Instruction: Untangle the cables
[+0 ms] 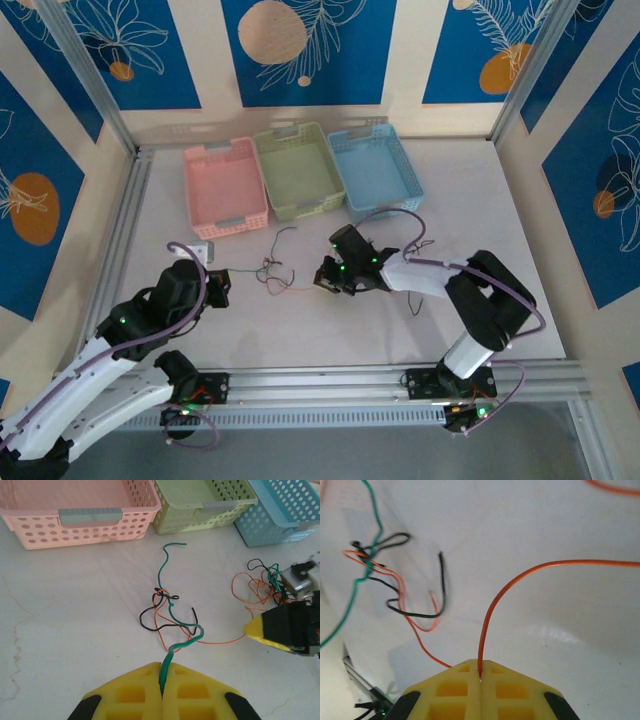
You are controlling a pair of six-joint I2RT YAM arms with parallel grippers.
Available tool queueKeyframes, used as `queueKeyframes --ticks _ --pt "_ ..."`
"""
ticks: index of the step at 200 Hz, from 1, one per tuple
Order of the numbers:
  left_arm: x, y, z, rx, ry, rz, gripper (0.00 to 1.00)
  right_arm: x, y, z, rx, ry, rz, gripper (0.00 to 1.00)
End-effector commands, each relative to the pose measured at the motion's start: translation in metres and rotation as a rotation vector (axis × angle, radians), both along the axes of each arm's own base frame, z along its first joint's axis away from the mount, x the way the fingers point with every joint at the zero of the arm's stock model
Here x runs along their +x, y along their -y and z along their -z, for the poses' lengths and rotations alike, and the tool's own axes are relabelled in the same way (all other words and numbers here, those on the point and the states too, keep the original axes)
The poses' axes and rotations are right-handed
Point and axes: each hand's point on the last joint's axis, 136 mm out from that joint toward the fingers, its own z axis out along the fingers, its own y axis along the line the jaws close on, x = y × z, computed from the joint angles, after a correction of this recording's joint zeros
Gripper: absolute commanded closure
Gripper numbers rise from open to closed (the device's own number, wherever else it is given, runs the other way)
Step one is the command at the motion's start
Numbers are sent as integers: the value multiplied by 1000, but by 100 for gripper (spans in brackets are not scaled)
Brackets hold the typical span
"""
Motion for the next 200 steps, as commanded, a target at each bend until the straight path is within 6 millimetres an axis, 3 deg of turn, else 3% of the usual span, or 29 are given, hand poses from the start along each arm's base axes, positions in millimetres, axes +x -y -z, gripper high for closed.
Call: queueKeyframes --ticks 1,41,89,122,154,200 --pt "0 -3 1 4 2 -6 100 4 5 -4 20 31 7 100" --pt "-1 -6 2 21 -2 -6 100 11 30 0 -3 25 58 100" --pt "-5 -26 -19 67 44 -52 100 26 114 -10 -25 30 286 100" --pt "-15 -62 -46 65 148 -168 100 22 166 -11 -6 45 475 100" --pt "-31 -101 -72 66 236 -279 100 17 181 -3 22 27 556 100" --pt "-61 -153 -106 84 352 -399 100 16 183 0 20 19 569 100"
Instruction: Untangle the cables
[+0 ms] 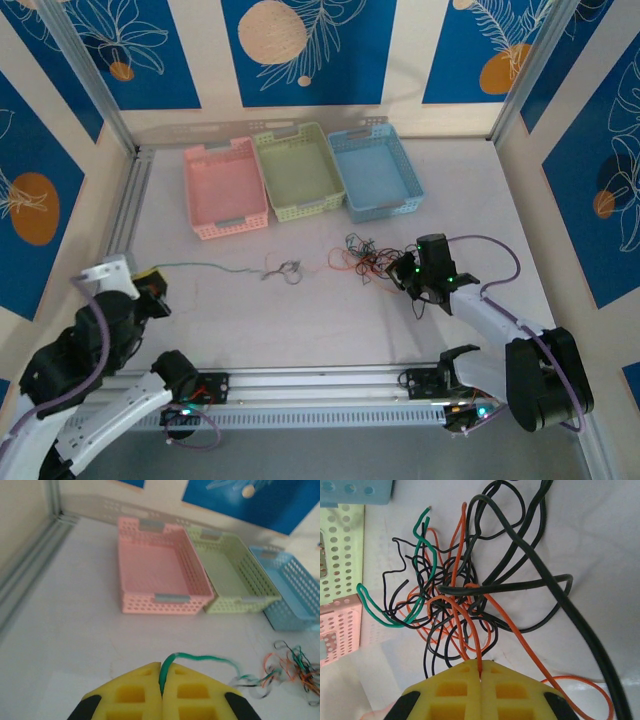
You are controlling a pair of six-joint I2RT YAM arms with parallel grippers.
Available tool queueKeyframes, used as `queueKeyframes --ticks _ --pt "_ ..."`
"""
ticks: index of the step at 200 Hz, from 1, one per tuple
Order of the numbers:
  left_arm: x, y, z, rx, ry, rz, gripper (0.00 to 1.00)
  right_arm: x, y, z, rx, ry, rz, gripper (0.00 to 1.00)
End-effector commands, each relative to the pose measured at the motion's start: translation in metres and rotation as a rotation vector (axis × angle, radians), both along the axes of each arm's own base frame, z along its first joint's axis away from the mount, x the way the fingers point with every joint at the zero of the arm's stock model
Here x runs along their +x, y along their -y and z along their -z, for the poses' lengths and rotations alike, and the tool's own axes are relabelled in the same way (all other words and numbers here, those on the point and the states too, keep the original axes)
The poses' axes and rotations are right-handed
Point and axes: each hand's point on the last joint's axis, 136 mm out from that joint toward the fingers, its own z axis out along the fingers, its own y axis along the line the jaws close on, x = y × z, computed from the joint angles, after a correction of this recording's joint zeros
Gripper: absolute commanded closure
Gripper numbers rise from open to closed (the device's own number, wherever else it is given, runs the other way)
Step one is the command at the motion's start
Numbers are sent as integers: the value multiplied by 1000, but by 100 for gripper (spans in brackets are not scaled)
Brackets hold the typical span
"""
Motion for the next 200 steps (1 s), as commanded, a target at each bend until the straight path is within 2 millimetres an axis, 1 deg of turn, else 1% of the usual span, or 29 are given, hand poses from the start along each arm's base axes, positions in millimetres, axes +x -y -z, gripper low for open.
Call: queueKeyframes --ticks 1,21,46,58,67,95,103,111,121,132,153,184,200 --pt "-19 -42 -13 62 50 -126 100 -2 4 3 -1 -12 30 100" --pt "-29 -57 -19 62 71 -157 100 -2 5 4 -5 -16 34 100" --pt "-32 -57 -20 55 76 -138 100 -2 5 4 -4 -17 36 100" --pt "-34 -63 -23 80 80 -156 100 -2 6 4 -4 -17 41 100" --pt "-39 -73 -30 102 93 -185 100 -3 7 4 -6 -19 45 100" --pt "-59 -105 -61 147 161 -240 100 -3 8 5 -8 -25 51 100" --pt "-62 -111 -67 148 172 -246 100 -3 8 6 -9 -25 52 100" --pt "-63 -112 -69 138 178 -237 100 -3 8 6 -8 -24 51 100" --pt "-59 -103 -70 111 185 -187 100 -3 7 6 -8 -24 46 100" --pt "-50 -84 -66 91 178 -110 100 -3 6 6 -12 -26 44 100" --pt "-32 -42 -54 77 139 23 100 -3 6 6 -12 -24 40 100" --pt "-6 24 -41 56 84 216 100 -2 2 5 -15 -19 20 100" --pt "4 54 -37 52 48 300 100 -1 1 4 -16 -12 16 100"
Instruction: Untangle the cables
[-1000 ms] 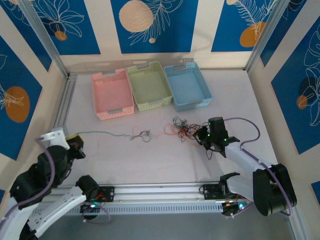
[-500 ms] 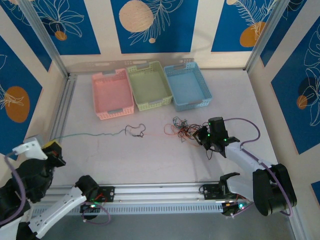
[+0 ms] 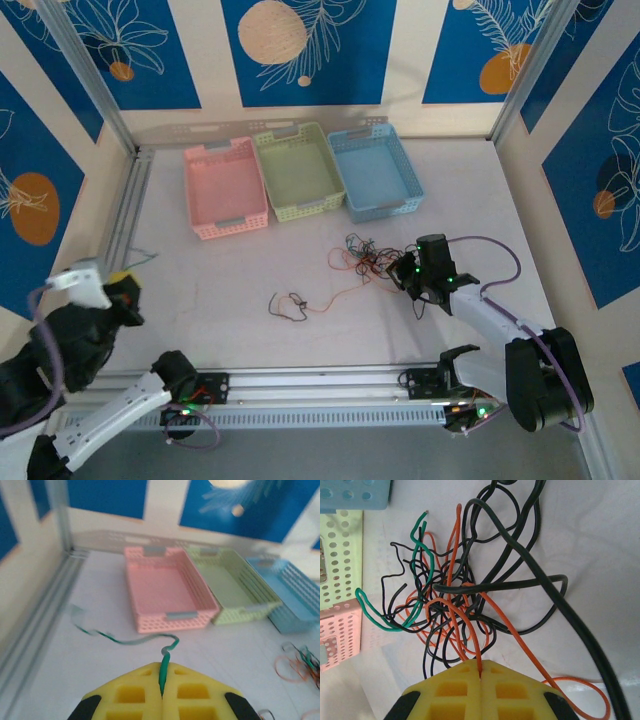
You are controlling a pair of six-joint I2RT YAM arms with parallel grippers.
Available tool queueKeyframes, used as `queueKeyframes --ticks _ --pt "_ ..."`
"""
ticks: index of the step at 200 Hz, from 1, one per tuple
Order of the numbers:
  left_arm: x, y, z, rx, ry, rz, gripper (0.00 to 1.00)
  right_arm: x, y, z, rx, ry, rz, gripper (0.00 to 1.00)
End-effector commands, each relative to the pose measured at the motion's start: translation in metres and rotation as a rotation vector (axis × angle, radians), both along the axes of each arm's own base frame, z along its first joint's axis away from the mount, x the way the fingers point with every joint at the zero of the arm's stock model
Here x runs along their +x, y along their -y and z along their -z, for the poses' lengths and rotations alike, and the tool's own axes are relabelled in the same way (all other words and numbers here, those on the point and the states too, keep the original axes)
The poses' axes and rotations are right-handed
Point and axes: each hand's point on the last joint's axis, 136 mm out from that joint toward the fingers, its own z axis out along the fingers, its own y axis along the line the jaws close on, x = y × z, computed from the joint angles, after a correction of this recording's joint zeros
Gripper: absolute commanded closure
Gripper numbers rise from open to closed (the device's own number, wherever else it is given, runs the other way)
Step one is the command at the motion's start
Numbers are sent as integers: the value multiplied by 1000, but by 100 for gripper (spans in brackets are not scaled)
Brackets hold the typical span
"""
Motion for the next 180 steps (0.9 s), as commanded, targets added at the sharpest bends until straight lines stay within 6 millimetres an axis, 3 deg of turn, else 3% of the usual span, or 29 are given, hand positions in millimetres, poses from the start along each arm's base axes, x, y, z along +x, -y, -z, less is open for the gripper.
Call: queueKeyframes --ticks 1,33,85,125,180 --pt "17 61 -6 -47 -23 202 100 -1 0 3 -14 -8 2 100" --pt "33 104 -2 -53 -82 305 100 0 -2 1 -17 0 -8 100" --pt "62 140 -1 -31 -114 330 100 -1 -3 2 -17 4 -17 100" --pt "83 162 -22 -10 -88 345 100 -1 -5 2 -16 8 -22 100" --pt "103 195 -71 -57 -24 416 100 0 -6 1 -17 13 -27 100"
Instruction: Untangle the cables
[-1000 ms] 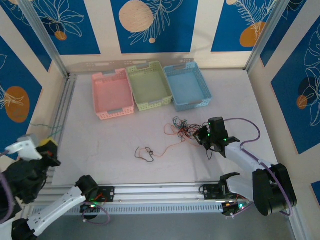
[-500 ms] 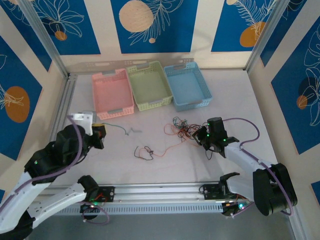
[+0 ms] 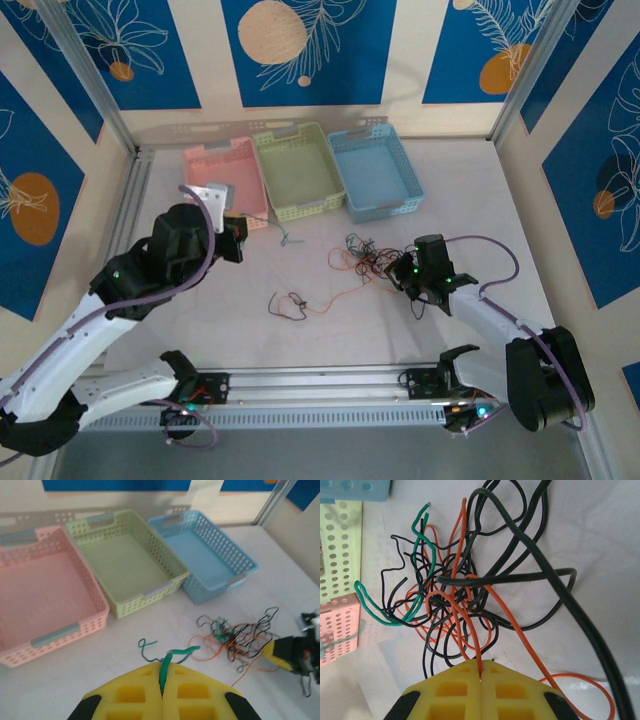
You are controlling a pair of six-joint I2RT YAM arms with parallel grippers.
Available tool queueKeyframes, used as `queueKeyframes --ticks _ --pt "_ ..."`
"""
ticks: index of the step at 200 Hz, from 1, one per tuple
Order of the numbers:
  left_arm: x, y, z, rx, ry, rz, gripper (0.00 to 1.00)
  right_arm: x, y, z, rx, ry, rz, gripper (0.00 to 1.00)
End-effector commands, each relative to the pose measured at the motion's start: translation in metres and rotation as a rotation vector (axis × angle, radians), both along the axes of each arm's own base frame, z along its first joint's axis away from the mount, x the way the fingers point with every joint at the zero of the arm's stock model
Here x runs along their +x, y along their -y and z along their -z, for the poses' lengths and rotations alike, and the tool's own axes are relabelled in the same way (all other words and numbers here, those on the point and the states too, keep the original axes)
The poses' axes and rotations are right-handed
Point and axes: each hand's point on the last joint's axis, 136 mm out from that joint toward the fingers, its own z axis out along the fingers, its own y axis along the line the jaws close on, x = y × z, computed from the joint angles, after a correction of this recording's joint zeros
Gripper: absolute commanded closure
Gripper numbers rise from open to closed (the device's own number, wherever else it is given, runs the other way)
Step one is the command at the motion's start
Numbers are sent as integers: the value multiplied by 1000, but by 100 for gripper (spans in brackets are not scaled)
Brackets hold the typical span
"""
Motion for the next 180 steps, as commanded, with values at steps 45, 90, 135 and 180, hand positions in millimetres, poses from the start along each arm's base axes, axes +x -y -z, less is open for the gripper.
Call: queueKeyframes --ticks 45,90,135,180 --pt "25 41 -76 -99 125 97 100 1 -1 1 -12 7 -8 100" --pt "58 53 -102 -107 168 73 100 1 -2 1 -24 8 -13 100" --pt "91 61 -112 -113 191 39 100 1 -4 0 -26 14 -19 100" --pt "139 4 -104 -174 146 -139 100 1 -5 0 -29 20 -24 100"
